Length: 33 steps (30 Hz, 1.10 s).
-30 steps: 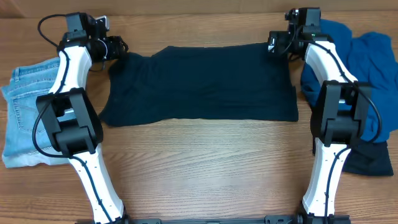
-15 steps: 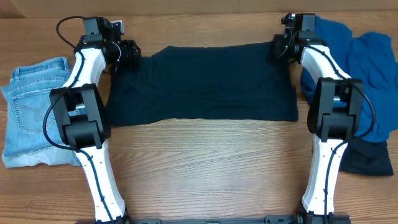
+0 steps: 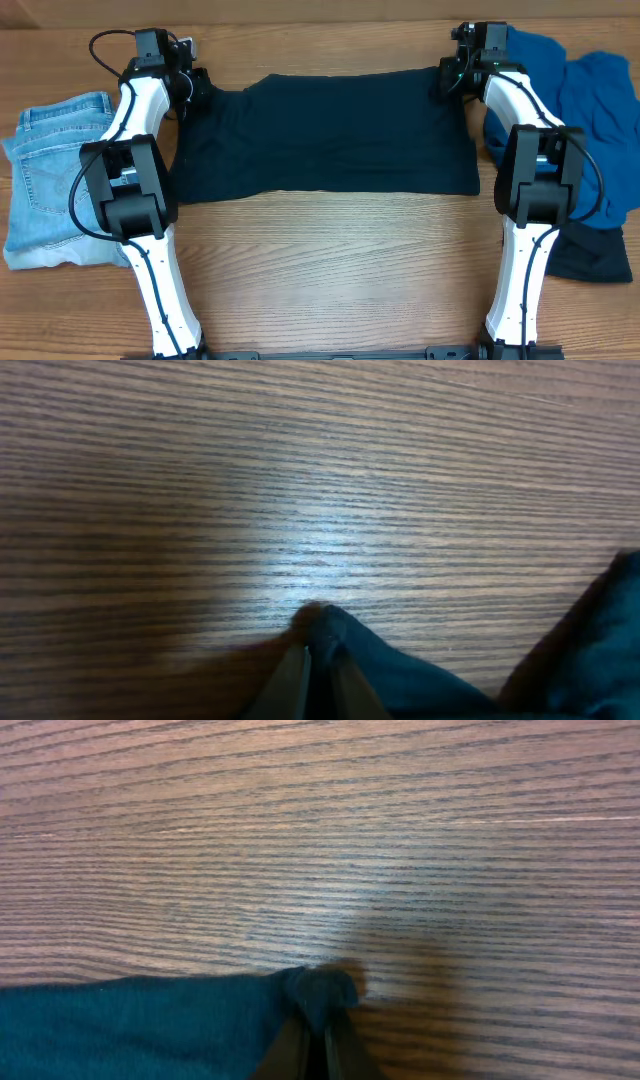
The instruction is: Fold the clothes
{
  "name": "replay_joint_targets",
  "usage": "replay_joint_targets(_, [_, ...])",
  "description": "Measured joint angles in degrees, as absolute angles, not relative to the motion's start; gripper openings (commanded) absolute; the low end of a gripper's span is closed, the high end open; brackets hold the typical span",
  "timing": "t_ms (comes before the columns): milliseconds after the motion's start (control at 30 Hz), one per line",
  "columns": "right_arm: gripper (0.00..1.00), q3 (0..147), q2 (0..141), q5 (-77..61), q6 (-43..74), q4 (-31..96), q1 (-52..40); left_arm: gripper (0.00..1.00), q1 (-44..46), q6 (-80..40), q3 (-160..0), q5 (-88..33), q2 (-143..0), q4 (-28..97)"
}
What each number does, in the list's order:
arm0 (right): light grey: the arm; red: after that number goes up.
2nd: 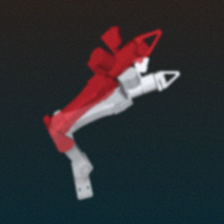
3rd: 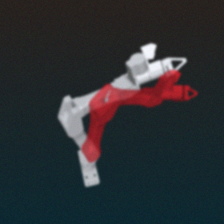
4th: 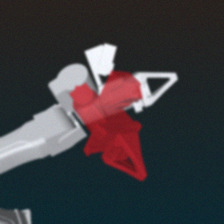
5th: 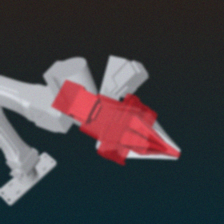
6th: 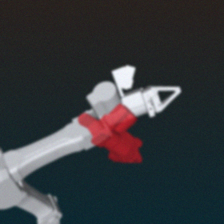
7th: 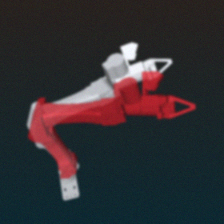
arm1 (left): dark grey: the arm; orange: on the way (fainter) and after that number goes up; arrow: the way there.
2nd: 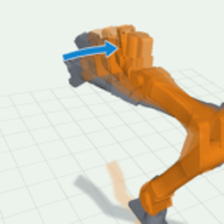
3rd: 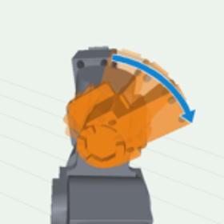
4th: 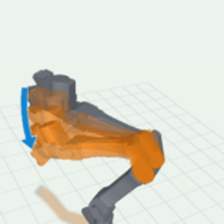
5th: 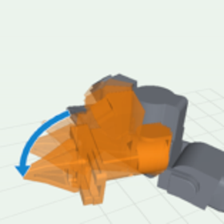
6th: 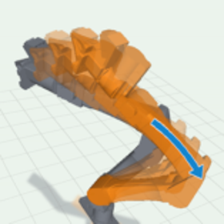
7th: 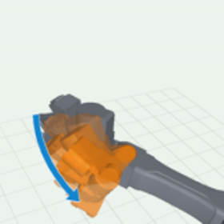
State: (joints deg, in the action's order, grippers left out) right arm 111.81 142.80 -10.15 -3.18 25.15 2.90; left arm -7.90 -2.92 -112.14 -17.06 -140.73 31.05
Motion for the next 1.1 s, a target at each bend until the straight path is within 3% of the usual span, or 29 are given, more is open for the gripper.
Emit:
replay_joint_targets(333, [0.04,113.03,140.03,-10.09,-0.12,34.3,2.9,0.04,-13.04,-9.52,-112.12,-31.88,-140.05,32.36])
replay_joint_targets(667, [0.04,113.03,129.75,-10.09,4.49,46.3,2.87,0.05,-14.68,-10.13,-112.18,-38.59,-134.56,44.93])
replay_joint_targets(967, [0.04,113.06,128.86,-9.15,4.91,60.49,4.49,0.04,-15.25,-8.4,-112.16,-35.22,-134.56,57.28])
replay_joint_targets(1100, [0.11,113.06,128.86,-6.68,6.02,62.43,7.18,0.04,-15.86,-6.7,-112.16,-28.47,-134.56,60.05])
